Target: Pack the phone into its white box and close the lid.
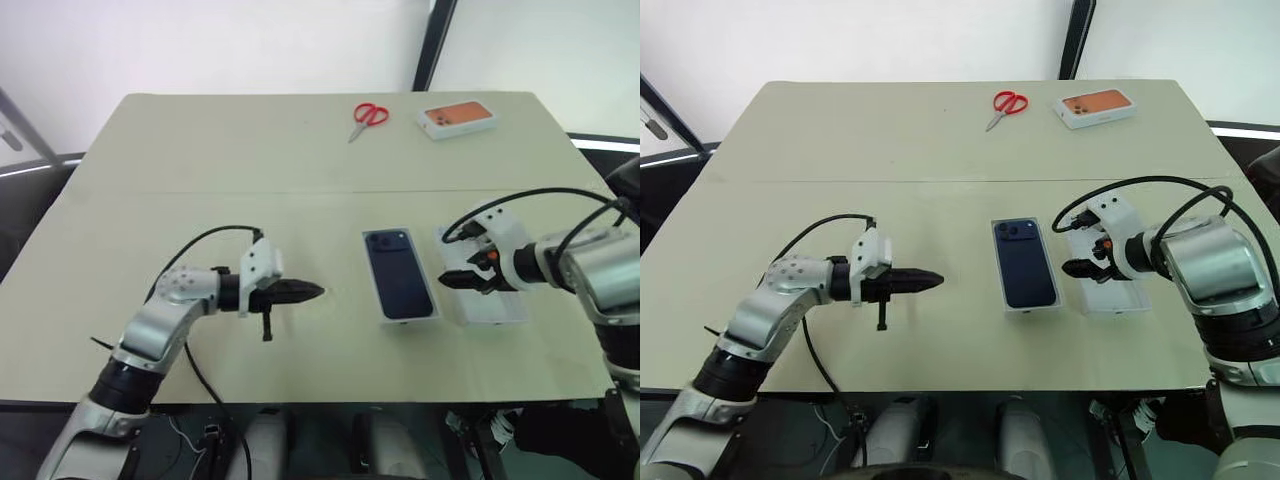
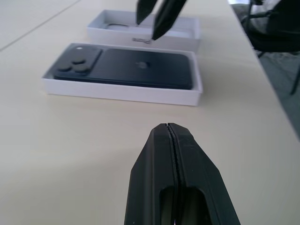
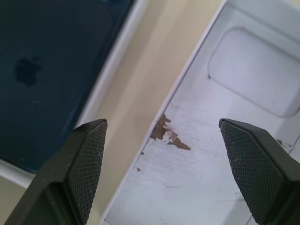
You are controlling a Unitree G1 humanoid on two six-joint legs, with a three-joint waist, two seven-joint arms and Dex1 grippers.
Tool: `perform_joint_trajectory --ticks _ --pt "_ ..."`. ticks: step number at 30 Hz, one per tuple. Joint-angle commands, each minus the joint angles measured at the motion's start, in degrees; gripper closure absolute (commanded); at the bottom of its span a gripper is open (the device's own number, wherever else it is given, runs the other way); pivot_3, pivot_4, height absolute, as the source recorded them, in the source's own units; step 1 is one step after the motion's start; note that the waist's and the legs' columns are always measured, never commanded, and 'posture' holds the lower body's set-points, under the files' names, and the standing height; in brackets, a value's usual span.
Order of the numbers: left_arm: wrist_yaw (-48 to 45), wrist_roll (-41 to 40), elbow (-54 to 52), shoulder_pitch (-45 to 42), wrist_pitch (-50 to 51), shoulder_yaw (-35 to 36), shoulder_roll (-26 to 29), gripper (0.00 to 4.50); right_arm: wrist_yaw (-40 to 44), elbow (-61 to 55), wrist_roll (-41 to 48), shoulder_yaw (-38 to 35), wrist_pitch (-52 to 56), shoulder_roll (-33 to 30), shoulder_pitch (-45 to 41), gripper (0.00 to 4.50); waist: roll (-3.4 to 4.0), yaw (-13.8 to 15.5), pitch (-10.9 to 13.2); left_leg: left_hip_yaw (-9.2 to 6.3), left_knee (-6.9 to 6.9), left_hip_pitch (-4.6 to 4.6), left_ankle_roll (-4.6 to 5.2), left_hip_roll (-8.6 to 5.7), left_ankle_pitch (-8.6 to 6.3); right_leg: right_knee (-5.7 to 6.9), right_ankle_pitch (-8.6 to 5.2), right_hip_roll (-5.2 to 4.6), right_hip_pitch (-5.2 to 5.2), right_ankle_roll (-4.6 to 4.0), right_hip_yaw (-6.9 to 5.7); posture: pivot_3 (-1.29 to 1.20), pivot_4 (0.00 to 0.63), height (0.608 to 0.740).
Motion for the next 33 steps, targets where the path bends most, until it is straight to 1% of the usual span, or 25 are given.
perform_joint_trajectory --ticks 1,3,5,6,7,9,14,16,18,20,22,24,27,31,32,33 --pt "1.5 -0.5 -1.6 0.2 -1.3 2.0 -0.5 4.50 -2.0 0.7 2.2 0.4 2.3 1.3 -1.3 0.73 0.00 -0.2 0.0 0.01 0.01 0.00 0.01 0.00 -0.01 0.00 0.00 0.01 0.00 0.00 0.00 0.00 0.150 0.740" --pt "2.3 -0.3 -1.8 0.4 -1.4 2.2 -1.0 4.50 -3.1 0.8 3.0 0.4 3.0 1.8 -1.2 1.31 0.02 -0.3 0.0 0.01 0.01 0.00 0.02 0.02 -0.01 0.03 0.00 0.04 -0.01 0.01 0.00 0.00 0.150 0.740" --pt "2.6 -0.7 -2.4 0.9 -1.3 2.3 -1.3 4.50 -4.1 0.9 3.7 0.1 3.8 2.0 -1.2 2.31 0.02 -0.3 0.0 0.01 0.01 0.01 0.03 0.03 -0.01 0.05 0.00 0.07 -0.02 0.02 0.00 0.00 0.150 0.740" --pt "2.8 -0.9 -2.7 1.1 -1.2 2.3 -1.4 4.50 -4.6 1.0 4.1 -0.2 4.4 2.3 -1.5 2.89 0.02 -0.4 0.0 0.01 0.01 0.01 0.03 0.03 -0.02 0.05 0.00 0.08 -0.02 0.02 0.00 0.00 0.150 0.740" --pt "2.9 -1.0 -3.0 1.4 -1.2 2.4 -1.5 4.50 -5.1 1.1 4.5 -0.6 5.0 2.5 -1.8 3.31 0.02 -0.5 0.0 0.01 0.01 0.01 0.03 0.03 -0.02 0.05 0.00 0.08 -0.02 0.02 0.00 0.00 0.150 0.740" --pt "2.9 -1.1 -3.3 1.9 -1.3 2.6 -1.4 4.50 -5.9 1.0 5.3 -1.6 5.3 2.7 -2.3 4.44 0.02 -0.5 0.0 0.01 0.01 0.02 0.03 0.04 -0.02 0.06 0.00 0.10 -0.01 0.02 0.00 0.00 0.150 0.740" --pt "3.6 -0.8 -2.6 2.5 -1.8 4.1 -0.9 4.50 -7.1 0.6 7.0 -4.8 4.7 1.9 -4.3 4.44 0.06 -0.6 0.0 0.02 0.01 0.02 0.03 0.05 -0.02 0.07 0.00 0.10 -0.03 0.02 0.00 0.00 0.150 0.740" --pt "4.3 -0.8 -1.6 3.1 -2.0 5.9 -0.2 4.50 -5.7 0.6 8.7 -9.6 -0.2 1.8 -7.3 4.44 0.13 -0.7 0.1 0.01 0.01 0.02 0.04 0.05 -0.02 0.07 0.00 0.12 -0.03 0.02 0.00 0.00 0.150 0.740" --pt "4.7 -0.8 -0.9 3.5 -2.1 7.1 0.0 4.50 -5.0 0.6 10.2 -12.1 -1.3 1.5 -9.2 4.44 0.23 -0.9 0.1 0.04 0.01 0.01 0.04 0.05 -0.02 0.07 0.01 0.11 -0.04 0.02 0.01 0.00 0.150 0.740" --pt "5.5 -0.6 0.4 3.8 -2.3 8.3 0.3 4.50 -3.7 0.2 14.5 -17.8 3.6 4.6 -13.6 4.44 0.24 -1.3 0.1 0.02 -0.01 0.02 0.05 0.07 -0.03 0.07 0.00 0.13 -0.04 0.03 0.00 0.00 0.150 0.740" --pt "6.0 0.0 1.8 3.9 -2.7 9.1 0.5 4.50 -3.3 0.1 23.7 -23.1 6.2 8.4 -15.5 4.44 0.22 -1.4 0.1 0.00 -0.02 0.02 0.05 0.09 -0.03 0.07 0.00 0.15 -0.04 0.03 -0.01 0.00 0.150 0.740" --pt "6.3 0.3 2.9 3.6 -3.1 9.6 0.6 4.50 -5.8 -0.8 33.4 -24.3 6.4 11.0 -14.3 4.44 0.20 -1.4 0.1 -0.01 -0.03 0.03 0.06 0.13 -0.03 0.07 0.00 0.18 -0.03 0.03 -0.02 0.00 0.150 0.740" --pt "6.8 0.6 4.2 2.5 -3.4 9.8 0.4 4.50 -16.7 1.5 50.5 -24.1 6.4 15.9 -12.0 4.44 0.21 -1.5 0.1 0.00 -0.01 0.03 0.06 0.13 -0.04 0.09 0.00 0.15 -0.02 0.02 -0.01 0.00 0.150 0.740" --pt "7.1 0.8 5.4 1.3 -3.9 9.6 0.3 4.50 -36.5 9.1 70.7 -22.8 6.4 22.0 -11.1 4.44 0.22 -1.4 0.1 0.02 0.00 0.01 0.06 0.11 -0.03 0.12 0.01 0.11 -0.03 0.02 0.00 0.00 0.150 0.740" --pt "7.2 0.9 5.4 1.2 -4.0 9.6 0.3 4.50 -43.1 10.1 78.8 -20.1 2.9 20.9 -10.0 4.44 0.22 -1.4 0.1 0.02 0.00 0.00 0.06 0.10 -0.03 0.12 0.01 0.11 -0.04 0.02 0.00 0.00 0.150 0.740" --pt "7.4 1.0 5.4 1.1 -4.0 9.4 0.3 4.50 -50.5 10.5 88.8 -15.5 -2.6 18.8 -8.1 4.44 0.22 -1.4 0.1 0.02 0.01 0.00 0.06 0.10 -0.03 0.11 0.01 0.10 -0.03 0.02 0.00 0.00 0.150 0.740"
